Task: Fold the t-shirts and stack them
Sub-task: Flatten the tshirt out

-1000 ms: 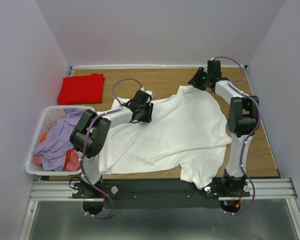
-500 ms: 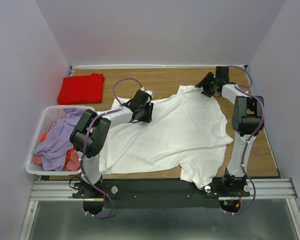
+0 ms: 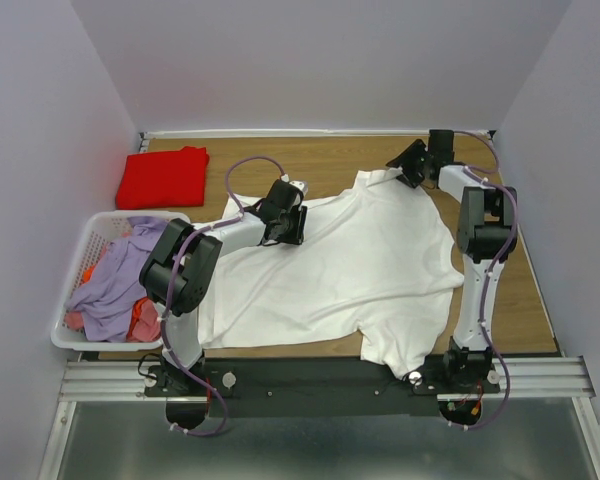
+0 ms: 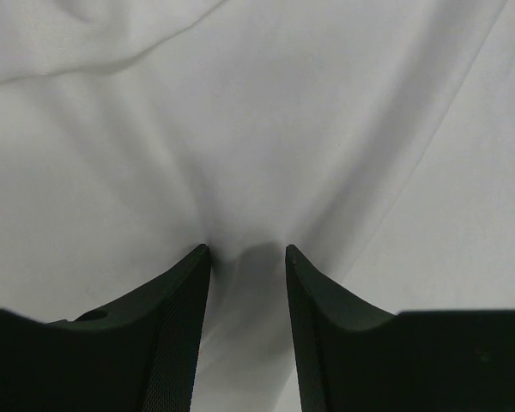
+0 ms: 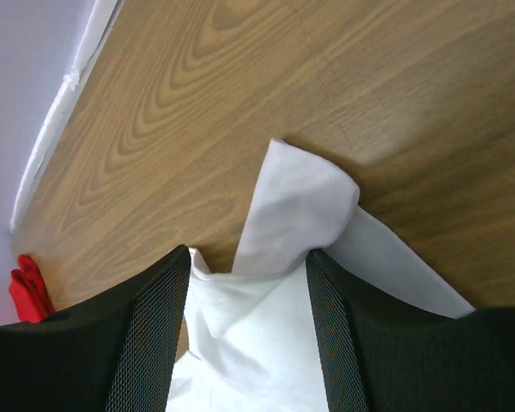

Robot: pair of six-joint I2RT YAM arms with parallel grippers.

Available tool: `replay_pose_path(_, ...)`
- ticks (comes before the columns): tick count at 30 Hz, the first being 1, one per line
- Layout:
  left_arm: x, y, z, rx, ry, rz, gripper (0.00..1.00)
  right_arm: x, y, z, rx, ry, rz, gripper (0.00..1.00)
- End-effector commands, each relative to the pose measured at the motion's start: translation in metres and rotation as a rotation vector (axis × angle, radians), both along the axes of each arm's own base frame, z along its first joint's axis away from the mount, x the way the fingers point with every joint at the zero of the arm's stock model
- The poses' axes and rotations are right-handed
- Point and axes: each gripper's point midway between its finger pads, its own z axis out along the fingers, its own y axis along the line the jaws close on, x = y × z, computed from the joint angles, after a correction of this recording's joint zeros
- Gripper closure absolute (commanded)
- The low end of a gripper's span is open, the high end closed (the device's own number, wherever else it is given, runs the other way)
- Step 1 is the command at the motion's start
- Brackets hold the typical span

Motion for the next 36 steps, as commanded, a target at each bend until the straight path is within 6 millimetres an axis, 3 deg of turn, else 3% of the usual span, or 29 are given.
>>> replay_pose_path(1, -0.018, 0.011, -0.021, 0.066, 0.068, -0.014, 0.51, 0.013, 0.005, 0.001, 0.036, -0.021, 0.009, 0.36)
replay_pose_path(5, -0.017, 0.011, -0.023, 0.073, 0.072, -0.021, 0.51, 0.028, 0.013, 0.001, 0.069, -0.048, 0.047, 0.37)
replay_pose_path(14, -0.017, 0.012, -0.022, 0.082, 0.071, -0.019, 0.51, 0.071, 0.056, 0.039, 0.096, -0.237, 0.234, 0.37)
replay_pose_path(16, -0.015, 0.014, -0.02, 0.085, 0.063, -0.006, 0.51, 0.073, 0.055, 0.046, 0.083, -0.256, 0.233, 0.37)
replay_pose_path(18, -0.014, 0.015, -0.016, 0.076, 0.06, 0.006, 0.51, 0.069, 0.051, 0.046, 0.055, -0.251, 0.224, 0.37)
replay_pose_path(19, -0.008, 0.023, -0.014, 0.091, 0.04, 0.039, 0.51, 0.067, 0.045, 0.065, 0.017, -0.283, 0.216, 0.37)
replay_pose_path(21, -0.003, 0.03, -0.005, 0.074, 0.018, 0.076, 0.51, 0.054, 0.032, 0.05, -0.044, -0.24, 0.182, 0.37)
replay_pose_path(23, 0.003, 0.036, 0.002, 0.057, 0.0, 0.109, 0.51, 0.043, 0.017, 0.071, -0.082, -0.25, 0.136, 0.37)
replay_pose_path(24, 0.006, 0.038, 0.011, 0.032, -0.017, 0.131, 0.51, 0.031, 0.007, 0.057, -0.102, -0.207, 0.11, 0.39)
replay_pose_path(26, 0.014, 0.049, 0.019, 0.01, -0.036, 0.174, 0.51, 0.016, -0.003, 0.051, -0.112, -0.176, 0.091, 0.42)
replay_pose_path(27, 0.016, 0.053, 0.021, 0.003, -0.042, 0.192, 0.51, 0.01, -0.004, 0.062, -0.115, -0.185, 0.084, 0.44)
replay_pose_path(28, 0.02, 0.055, 0.027, -0.009, -0.06, 0.204, 0.51, -0.003, -0.021, 0.044, -0.116, -0.135, 0.059, 0.49)
replay_pose_path(29, 0.025, 0.061, 0.029, -0.012, -0.066, 0.224, 0.51, -0.008, -0.028, 0.045, -0.118, -0.13, 0.049, 0.51)
replay_pose_path(36, 0.035, 0.081, 0.015, -0.002, -0.03, 0.277, 0.51, -0.048, -0.05, -0.007, -0.101, 0.011, 0.012, 0.61)
